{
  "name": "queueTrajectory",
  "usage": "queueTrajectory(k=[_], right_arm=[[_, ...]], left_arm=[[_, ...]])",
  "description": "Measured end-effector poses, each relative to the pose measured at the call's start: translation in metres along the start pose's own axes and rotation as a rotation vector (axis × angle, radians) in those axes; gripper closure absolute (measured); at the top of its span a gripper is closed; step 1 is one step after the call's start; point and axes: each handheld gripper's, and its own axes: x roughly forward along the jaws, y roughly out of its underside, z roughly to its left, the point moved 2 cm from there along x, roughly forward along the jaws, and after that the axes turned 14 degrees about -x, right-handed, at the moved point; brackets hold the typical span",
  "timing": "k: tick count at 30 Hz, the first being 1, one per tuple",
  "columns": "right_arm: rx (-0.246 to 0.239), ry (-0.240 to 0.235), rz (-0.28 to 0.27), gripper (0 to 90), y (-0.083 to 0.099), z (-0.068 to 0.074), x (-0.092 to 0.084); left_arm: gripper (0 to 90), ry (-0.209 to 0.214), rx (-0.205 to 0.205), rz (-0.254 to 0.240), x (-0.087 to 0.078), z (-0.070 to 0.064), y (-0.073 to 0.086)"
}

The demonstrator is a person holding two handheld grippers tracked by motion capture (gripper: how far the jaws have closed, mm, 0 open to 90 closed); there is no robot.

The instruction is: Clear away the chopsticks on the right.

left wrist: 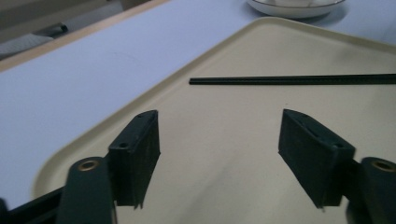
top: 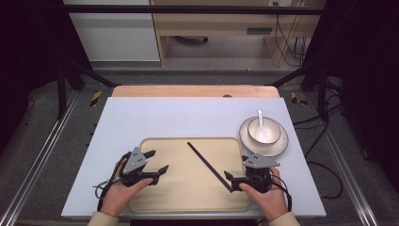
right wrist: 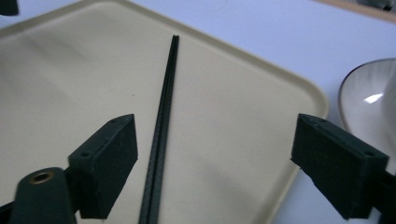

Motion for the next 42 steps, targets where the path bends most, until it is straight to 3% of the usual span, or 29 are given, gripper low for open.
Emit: queueTrajectory(k=[4,9,12,15,19,24,31,42], right_arm=[[-0.007,0.018,-0.001,10.4,0.004,-0.010,-0.010],[-0.022,0.049,0.022,15.3,0.015,-0.021,-0.023],[-0.050,0.096,-0.009,14.0,0.021,-0.028,-0.033],[-0.036,0.117,-0.040,11.8,0.029,-0.035,-0.040],[-0.027,0.128,-0.050,11.5,0.037,-0.038,-0.045],[0.021,0.101,-0.050,11.2,0.048,-0.044,-0.046],[0.015,0.109,-0.054,10.8,0.048,-0.043,-0.044],[0.003,0.105,-0.044,11.4,0.051,-0.043,-0.040]], left_arm=[[46.8,0.017,-0.011,0.066,0.021,-0.006,-0.008],[65.9,0.047,-0.022,0.108,0.049,-0.015,-0.016],[75.8,0.052,-0.003,0.140,0.065,-0.022,-0.019],[83.4,0.052,0.030,0.170,0.080,-0.028,-0.023],[86.6,0.044,0.040,0.182,0.089,-0.031,-0.027],[89.5,-0.002,0.001,0.203,0.100,-0.032,-0.030],[89.8,-0.017,-0.019,0.223,0.103,-0.027,-0.031],[89.8,-0.031,-0.019,0.260,0.116,-0.021,-0.029]])
